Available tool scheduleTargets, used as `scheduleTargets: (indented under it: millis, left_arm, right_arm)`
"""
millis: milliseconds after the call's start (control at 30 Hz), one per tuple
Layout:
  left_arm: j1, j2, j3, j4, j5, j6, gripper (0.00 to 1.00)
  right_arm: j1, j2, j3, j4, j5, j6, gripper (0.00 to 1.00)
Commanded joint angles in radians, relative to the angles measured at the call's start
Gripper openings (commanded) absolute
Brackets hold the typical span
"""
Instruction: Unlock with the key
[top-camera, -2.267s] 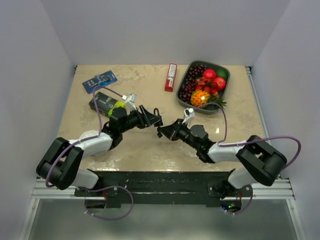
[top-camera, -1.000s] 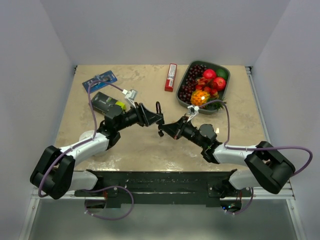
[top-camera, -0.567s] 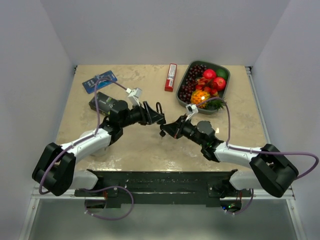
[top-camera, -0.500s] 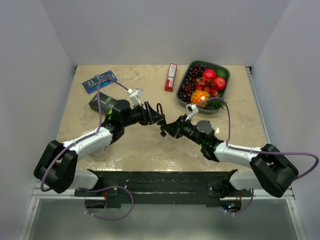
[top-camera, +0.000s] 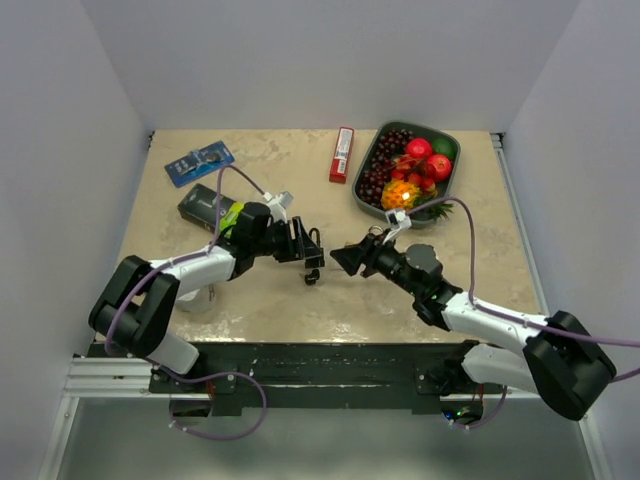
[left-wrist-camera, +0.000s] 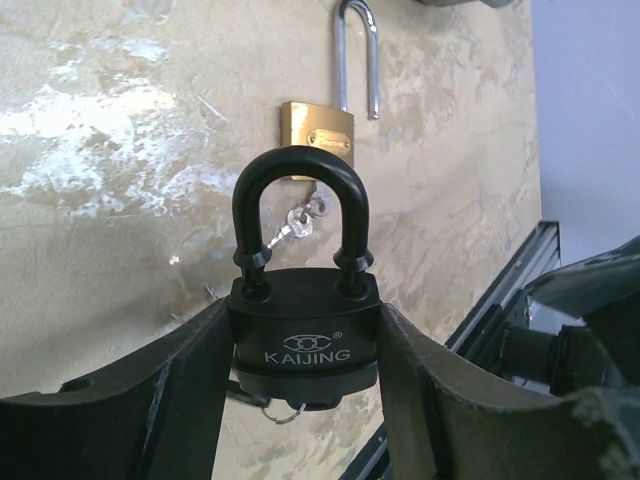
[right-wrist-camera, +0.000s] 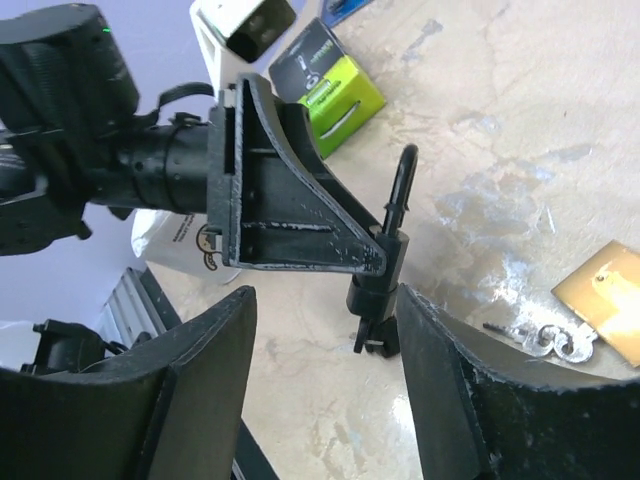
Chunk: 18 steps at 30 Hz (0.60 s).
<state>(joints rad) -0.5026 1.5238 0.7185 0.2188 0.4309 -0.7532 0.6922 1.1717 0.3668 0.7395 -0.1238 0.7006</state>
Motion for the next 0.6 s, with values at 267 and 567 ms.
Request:
scheduleTargets:
  millis: [267, 567]
  left_arm:
    - [0.073, -0.140, 0.050, 0.090, 0.561, 0.262, 0.00]
    - [0.078, -0.189, 0.012, 0.192, 0.842, 0.259, 0.00]
  right_arm:
    - [-0.076, -0.073, 0.343, -0.304, -0.338, -0.259, 0.70]
    - [-0.077, -0.023, 0.512, -0.446, -0.692, -0.325, 0.70]
